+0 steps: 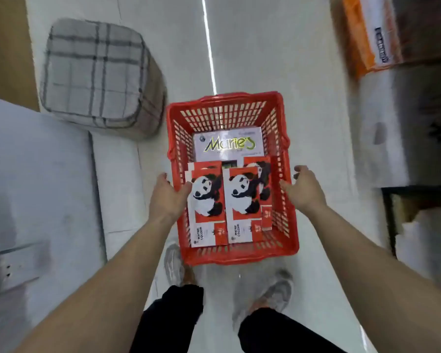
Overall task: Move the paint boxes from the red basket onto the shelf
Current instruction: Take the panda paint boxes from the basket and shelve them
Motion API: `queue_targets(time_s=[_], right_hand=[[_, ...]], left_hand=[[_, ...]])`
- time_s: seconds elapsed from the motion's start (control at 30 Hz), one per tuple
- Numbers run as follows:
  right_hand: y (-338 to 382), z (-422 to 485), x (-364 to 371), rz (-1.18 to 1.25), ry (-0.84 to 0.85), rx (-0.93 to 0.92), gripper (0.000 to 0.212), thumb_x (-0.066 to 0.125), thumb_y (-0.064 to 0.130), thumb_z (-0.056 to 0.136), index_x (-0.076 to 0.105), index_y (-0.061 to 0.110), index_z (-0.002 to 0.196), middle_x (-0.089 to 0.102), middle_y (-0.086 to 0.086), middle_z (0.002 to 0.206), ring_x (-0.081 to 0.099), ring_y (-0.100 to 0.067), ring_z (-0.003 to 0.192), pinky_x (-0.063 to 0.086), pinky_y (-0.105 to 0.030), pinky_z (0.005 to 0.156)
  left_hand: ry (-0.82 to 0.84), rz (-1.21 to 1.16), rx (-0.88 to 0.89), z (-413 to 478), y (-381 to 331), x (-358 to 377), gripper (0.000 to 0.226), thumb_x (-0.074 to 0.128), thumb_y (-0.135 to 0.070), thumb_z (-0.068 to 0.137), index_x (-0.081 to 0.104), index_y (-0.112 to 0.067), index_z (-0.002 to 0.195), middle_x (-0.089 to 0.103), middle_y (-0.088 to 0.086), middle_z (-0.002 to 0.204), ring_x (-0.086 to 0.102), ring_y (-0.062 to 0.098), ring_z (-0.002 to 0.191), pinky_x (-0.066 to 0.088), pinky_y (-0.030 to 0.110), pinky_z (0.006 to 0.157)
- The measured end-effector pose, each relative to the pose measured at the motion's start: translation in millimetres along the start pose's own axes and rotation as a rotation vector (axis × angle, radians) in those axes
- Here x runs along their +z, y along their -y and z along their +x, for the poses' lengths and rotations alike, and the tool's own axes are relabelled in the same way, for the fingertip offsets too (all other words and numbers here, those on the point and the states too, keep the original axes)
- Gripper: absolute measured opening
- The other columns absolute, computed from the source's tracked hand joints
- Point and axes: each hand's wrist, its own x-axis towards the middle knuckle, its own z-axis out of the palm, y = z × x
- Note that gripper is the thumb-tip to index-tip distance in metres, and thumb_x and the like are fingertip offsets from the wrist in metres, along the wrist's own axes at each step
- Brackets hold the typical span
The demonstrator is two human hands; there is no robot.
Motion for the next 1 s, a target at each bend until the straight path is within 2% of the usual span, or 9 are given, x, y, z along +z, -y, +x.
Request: queue_targets(time_s=[0.07,0.1,0.27,0.43,0.5,0.6,0.8,0.93,1.0], right_hand=[[-10,17,22,0.106,-0.030,-0.066,0.024,0.062,0.032,0.090,0.059,0.038,0.112,0.067,0.006,0.102,0.069,-0.014,0.093,0.047,-0.025,0.067],[-18,24,33,0.126,-0.030,-0.111,0.023,0.058,0.028,0.093,0.055,0.043,0.109,0.064,0.011,0.095,0.066,-0.010,0.083,0.044,-0.025,0.064],[-39,33,51,-0.014,-0.131,-0.139,0.024,0.052,0.016,0.099,0.046,0.014,0.121,0.057,0.003,0.089,0.051,-0.022,0.073,0.030,-0.025,0.052],[-17,-5,21,0.057,-0.143,-0.149,0.022,0.053,0.013,0.097,0.053,0.012,0.119,0.064,0.001,0.092,0.059,-0.025,0.079,0.039,-0.031,0.066],[3,-34,-10,0.085,-0.139,-0.132,0.021,0.053,0.014,0.098,0.053,0.015,0.118,0.064,0.005,0.091,0.062,-0.023,0.081,0.041,-0.031,0.067],[55,-87,-76,0.104,-0.142,-0.124,0.019,0.054,0.017,0.098,0.054,0.020,0.117,0.062,0.016,0.088,0.064,-0.017,0.080,0.044,-0.030,0.064],[189,-196,-239,0.169,-0.199,-0.132,0.018,0.057,0.025,0.099,0.055,0.031,0.116,0.065,0.023,0.090,0.066,0.008,0.081,0.046,-0.008,0.061],[269,-216,-329,0.238,-0.247,-0.139,0.025,0.059,0.013,0.097,0.060,0.014,0.121,0.071,0.002,0.104,0.068,-0.016,0.091,0.050,-0.028,0.074],[306,-208,-368,0.261,-0.265,-0.175,0.026,0.059,0.010,0.096,0.062,0.012,0.122,0.071,-0.002,0.104,0.068,-0.021,0.093,0.046,-0.026,0.072]], left_hand=[[0.002,-0.040,-0.019,18,19,22,0.053,0.061,-0.043,0.097,0.047,-0.011,0.138,0.068,0.006,0.118,0.066,0.028,0.099,0.043,0.027,0.072],[0.004,-0.046,-0.015,24,29,31,0.045,0.057,-0.040,0.099,0.049,-0.013,0.134,0.069,0.008,0.117,0.066,0.031,0.097,0.045,0.030,0.073],[-0.068,0.028,0.028,38,46,47,0.026,0.048,-0.025,0.104,0.057,-0.004,0.118,0.071,0.019,0.110,0.060,0.030,0.083,0.041,0.033,0.071],[-0.086,-0.007,0.068,10,26,15,0.021,0.051,-0.020,0.103,0.061,-0.002,0.109,0.071,0.013,0.097,0.059,0.023,0.074,0.043,0.029,0.064],[-0.075,-0.024,0.102,-16,5,-19,0.018,0.051,-0.021,0.103,0.062,-0.007,0.106,0.067,0.002,0.089,0.056,0.007,0.067,0.038,0.012,0.054],[-0.053,-0.058,0.124,-62,-43,-86,0.011,0.052,-0.021,0.103,0.060,-0.013,0.101,0.061,-0.012,0.080,0.055,-0.001,0.069,0.039,0.004,0.054],[-0.025,-0.082,0.173,-140,-175,-244,0.018,0.052,-0.028,0.102,0.065,-0.016,0.107,0.071,-0.002,0.090,0.066,0.022,0.081,0.045,0.033,0.065],[-0.047,-0.114,0.235,-161,-278,-329,0.022,0.051,-0.029,0.103,0.067,-0.016,0.113,0.074,0.000,0.095,0.069,0.020,0.083,0.051,0.036,0.070],[-0.072,-0.145,0.254,-160,-329,-360,0.021,0.051,-0.030,0.104,0.066,-0.019,0.113,0.073,-0.008,0.092,0.069,0.009,0.080,0.052,0.030,0.066]])
